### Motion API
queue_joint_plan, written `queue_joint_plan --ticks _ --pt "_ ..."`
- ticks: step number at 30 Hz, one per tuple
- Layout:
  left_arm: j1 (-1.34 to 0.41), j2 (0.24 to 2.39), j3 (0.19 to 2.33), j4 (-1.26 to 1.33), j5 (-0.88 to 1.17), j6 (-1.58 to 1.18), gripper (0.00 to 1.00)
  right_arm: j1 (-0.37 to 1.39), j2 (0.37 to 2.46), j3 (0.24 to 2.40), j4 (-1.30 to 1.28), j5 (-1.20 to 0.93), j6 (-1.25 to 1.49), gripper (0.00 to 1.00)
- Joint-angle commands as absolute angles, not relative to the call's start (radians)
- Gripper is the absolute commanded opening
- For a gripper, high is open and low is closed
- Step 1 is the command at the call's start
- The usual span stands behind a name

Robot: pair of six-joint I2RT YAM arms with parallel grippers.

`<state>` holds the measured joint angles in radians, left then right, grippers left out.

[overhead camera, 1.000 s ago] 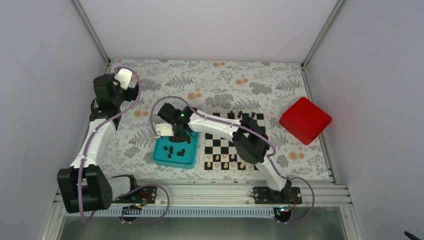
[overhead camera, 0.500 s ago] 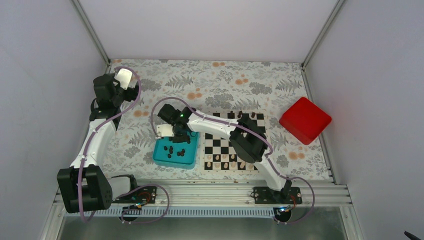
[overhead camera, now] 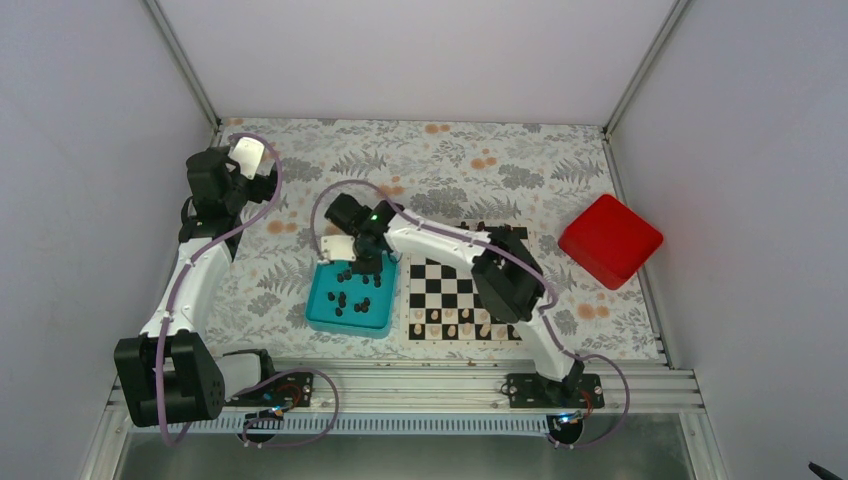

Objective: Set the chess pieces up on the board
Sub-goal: Pick up the chess piece from the storage box, then place the chess piece on the chessboard.

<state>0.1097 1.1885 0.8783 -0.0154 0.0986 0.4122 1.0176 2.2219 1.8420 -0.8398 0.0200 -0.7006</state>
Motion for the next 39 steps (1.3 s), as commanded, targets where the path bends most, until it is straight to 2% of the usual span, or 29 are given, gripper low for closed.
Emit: queue_joint_plan --ticks 1,8,15,27,39 --pt "0.115 1.167 0.876 0.01 0.107 0.425 1.0 0.966 2.072 1.895 -0.881 -0.017 -0.668 0.04" --pt "0.115 1.165 0.877 0.009 0.106 0.423 1.0 0.804 1.92 1.879 -0.911 -0.032 -0.66 0.04" --pt "0.115 1.161 0.882 0.002 0.108 0.421 1.0 0.633 1.891 1.81 -0.887 -0.081 -0.678 0.04" --pt "0.115 1.163 0.89 -0.007 0.112 0.419 1.0 0.513 1.941 1.654 -0.835 -0.093 -0.698 0.04" --pt "0.114 1.167 0.894 -0.013 0.12 0.417 1.0 0.483 1.981 1.568 -0.815 -0.111 -0.716 0.04"
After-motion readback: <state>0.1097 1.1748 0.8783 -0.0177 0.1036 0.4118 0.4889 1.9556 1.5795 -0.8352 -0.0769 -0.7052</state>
